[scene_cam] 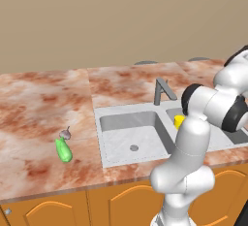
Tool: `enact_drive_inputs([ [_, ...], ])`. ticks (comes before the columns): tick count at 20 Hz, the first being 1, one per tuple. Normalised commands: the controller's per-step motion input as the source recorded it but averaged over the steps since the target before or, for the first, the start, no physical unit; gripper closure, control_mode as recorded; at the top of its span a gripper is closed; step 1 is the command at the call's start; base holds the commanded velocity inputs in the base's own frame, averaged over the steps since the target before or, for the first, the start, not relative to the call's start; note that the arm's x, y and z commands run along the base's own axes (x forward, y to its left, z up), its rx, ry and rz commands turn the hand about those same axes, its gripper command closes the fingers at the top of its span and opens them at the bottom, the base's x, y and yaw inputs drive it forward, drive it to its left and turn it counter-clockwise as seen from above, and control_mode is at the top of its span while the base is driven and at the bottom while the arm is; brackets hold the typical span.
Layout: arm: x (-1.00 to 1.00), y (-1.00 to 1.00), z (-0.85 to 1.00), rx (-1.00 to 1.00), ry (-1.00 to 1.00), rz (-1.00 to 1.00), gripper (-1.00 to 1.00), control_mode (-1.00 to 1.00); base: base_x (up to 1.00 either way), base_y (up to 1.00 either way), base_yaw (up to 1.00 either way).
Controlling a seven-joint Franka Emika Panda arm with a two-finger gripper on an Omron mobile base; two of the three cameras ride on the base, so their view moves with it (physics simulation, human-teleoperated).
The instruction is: Remove the corn and garlic from the sink. Then move the bowl and cup from the counter to the sink for washing.
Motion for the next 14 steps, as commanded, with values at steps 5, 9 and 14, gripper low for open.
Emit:
enact_drive_inputs([
  [5,0.02,0.00,-0.11,0.00,0.00,0.00,1.00,-1.00,0.00,0.00,0.00],
  [9,0.00,0.01,-0.11,0.00,0.00,0.00,1.00,-1.00,0.00,0.00,0.00],
  [14,0.00,0.04,-0.07,0.00,0.00,0.00,1.00,-1.00,0.00,0.00,0.00],
])
